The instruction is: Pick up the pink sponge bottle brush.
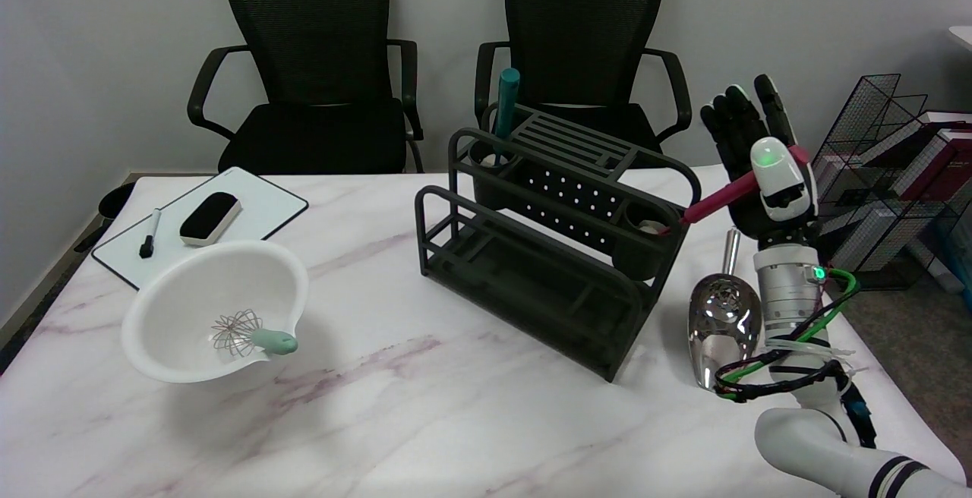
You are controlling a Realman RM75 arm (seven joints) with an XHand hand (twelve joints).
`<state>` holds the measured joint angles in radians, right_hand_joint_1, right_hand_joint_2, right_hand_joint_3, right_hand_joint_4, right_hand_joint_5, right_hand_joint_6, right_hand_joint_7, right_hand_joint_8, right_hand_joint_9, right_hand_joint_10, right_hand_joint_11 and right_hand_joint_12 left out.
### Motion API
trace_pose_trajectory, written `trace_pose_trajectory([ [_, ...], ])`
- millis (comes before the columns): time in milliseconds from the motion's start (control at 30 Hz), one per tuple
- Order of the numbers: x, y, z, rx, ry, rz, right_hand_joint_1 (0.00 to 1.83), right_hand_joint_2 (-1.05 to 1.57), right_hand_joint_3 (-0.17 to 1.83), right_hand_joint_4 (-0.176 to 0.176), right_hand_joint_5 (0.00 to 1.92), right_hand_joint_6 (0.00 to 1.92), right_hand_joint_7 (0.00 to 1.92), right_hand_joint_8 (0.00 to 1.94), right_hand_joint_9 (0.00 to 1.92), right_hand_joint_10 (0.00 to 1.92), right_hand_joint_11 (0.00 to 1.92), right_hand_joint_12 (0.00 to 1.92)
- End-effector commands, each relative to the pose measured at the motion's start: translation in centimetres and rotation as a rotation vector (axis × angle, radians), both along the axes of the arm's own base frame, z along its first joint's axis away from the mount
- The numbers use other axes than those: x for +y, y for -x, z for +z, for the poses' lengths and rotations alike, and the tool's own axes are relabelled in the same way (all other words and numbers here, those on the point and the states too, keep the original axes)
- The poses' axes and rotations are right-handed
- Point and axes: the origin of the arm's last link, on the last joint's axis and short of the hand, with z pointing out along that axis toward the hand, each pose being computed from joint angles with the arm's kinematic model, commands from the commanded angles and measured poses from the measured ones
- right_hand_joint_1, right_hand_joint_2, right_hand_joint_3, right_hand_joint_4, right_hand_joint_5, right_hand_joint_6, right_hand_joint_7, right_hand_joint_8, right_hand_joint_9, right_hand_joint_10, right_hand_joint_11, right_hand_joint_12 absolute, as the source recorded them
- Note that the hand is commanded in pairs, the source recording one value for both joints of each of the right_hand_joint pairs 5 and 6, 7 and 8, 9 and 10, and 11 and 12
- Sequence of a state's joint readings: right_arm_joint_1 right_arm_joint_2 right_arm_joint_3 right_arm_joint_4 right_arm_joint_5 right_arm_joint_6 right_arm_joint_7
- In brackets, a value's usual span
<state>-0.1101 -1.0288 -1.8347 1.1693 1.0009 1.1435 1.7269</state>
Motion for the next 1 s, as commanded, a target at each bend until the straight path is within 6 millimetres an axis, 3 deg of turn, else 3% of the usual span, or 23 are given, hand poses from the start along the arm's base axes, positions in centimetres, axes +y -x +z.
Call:
trace_pose_trajectory([
  [33, -0.5, -0.5, -1.5, 0.040, -0.091, -0.019, 1.05, 0.10, 0.87, 0.000, 0.24, 0.24, 0.45, 0.45, 0.42, 0.42, 0.45, 0.45],
  [367, -0.3, 0.4, -1.5, 0.139, -0.111, -0.065, 1.05, 0.10, 0.93, 0.000, 0.30, 0.30, 0.45, 0.45, 0.45, 0.45, 0.47, 0.47],
  [500, -0.2, 0.4, -1.4, 0.140, -0.108, -0.063, 1.05, 0.13, 0.92, 0.000, 0.56, 0.56, 0.52, 0.52, 0.56, 0.56, 0.55, 0.55],
  [700, 0.0, 0.4, -1.0, 0.138, -0.091, -0.059, 1.04, 0.14, 0.88, 0.000, 0.83, 0.83, 0.87, 0.87, 0.92, 0.92, 0.96, 0.96],
  [767, -0.1, 0.3, -0.9, 0.139, -0.088, -0.057, 1.04, 0.16, 0.86, 0.000, 0.90, 0.90, 1.09, 1.09, 1.09, 1.09, 1.11, 1.11],
  [867, -0.2, 0.0, -0.8, 0.137, -0.085, -0.051, 1.05, 0.19, 0.84, 0.000, 0.98, 0.98, 1.34, 1.34, 1.29, 1.29, 1.25, 1.25],
  [1000, -0.4, -0.6, -0.8, 0.143, -0.081, -0.034, 1.02, 0.23, 0.82, 0.000, 1.05, 1.05, 1.47, 1.47, 1.44, 1.44, 1.30, 1.30],
])
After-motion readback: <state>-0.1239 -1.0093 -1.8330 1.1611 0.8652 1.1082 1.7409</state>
